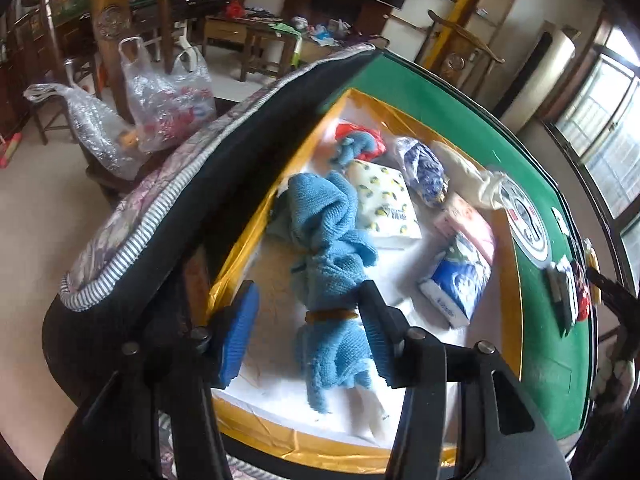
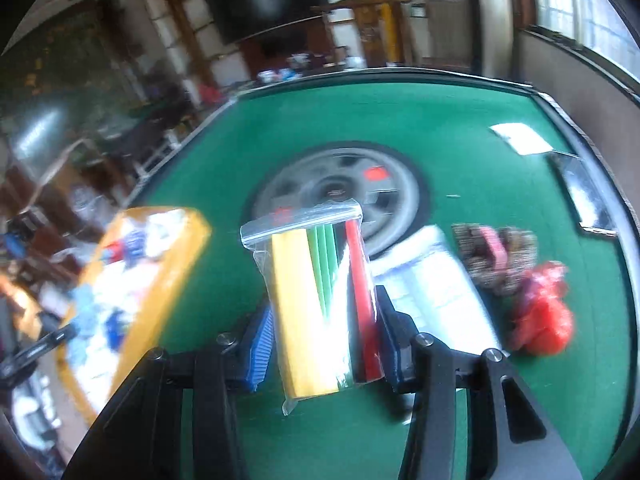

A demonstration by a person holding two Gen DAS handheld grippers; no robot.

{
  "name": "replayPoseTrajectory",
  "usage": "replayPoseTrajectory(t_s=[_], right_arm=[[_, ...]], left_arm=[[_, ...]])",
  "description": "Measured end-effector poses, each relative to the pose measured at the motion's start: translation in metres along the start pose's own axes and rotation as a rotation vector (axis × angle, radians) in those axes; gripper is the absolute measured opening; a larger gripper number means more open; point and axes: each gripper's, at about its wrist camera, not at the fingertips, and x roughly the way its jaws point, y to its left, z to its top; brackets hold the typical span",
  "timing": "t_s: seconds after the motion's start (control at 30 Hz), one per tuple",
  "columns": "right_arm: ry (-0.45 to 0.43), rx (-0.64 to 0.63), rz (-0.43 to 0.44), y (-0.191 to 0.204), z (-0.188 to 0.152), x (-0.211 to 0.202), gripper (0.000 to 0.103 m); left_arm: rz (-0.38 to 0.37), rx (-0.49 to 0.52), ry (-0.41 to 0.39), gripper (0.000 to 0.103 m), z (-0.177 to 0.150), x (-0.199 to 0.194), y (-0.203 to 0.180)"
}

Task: Organize soft objects
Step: 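Place the banded towel in the box with the left tool while the right tool carries the sponge pack in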

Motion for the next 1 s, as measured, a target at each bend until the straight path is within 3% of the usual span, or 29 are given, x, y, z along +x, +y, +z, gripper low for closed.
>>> replayPoseTrajectory(t_s=[0.2, 0.3, 0.5, 0.7, 0.9, 1.0], right_arm=[[0.070, -0.121, 0.187, 0.076, -0.017, 0.005, 0.041], [0.130, -0.190, 0.278, 0.120, -0.027, 0.018, 0.041], [0.236, -0.319, 0.397, 0.207, -0.056, 0.048, 0.042], [0.298, -0.404, 0.399, 0.258, -0.075, 0.079, 0.042], [0.330, -0.410, 0.363, 0.275, -0.080, 0.102, 0.042], [0.336, -0.377, 0.356, 0.272, -0.077, 0.103, 0.052]], left_arm=[[0.060, -0.007, -0.048, 0.052, 0.003, -0.006, 0.000], [0.030, -0.004, -0.094, 0.061, 0.000, -0.020, -0.002], [-0.032, -0.024, -0.158, 0.061, 0.000, -0.044, 0.003], [-0.049, -0.055, -0.166, 0.061, -0.002, -0.049, 0.018], [-0.054, -0.094, -0.163, 0.061, -0.005, -0.046, 0.035], [-0.053, -0.102, -0.164, 0.061, -0.007, -0.046, 0.039]])
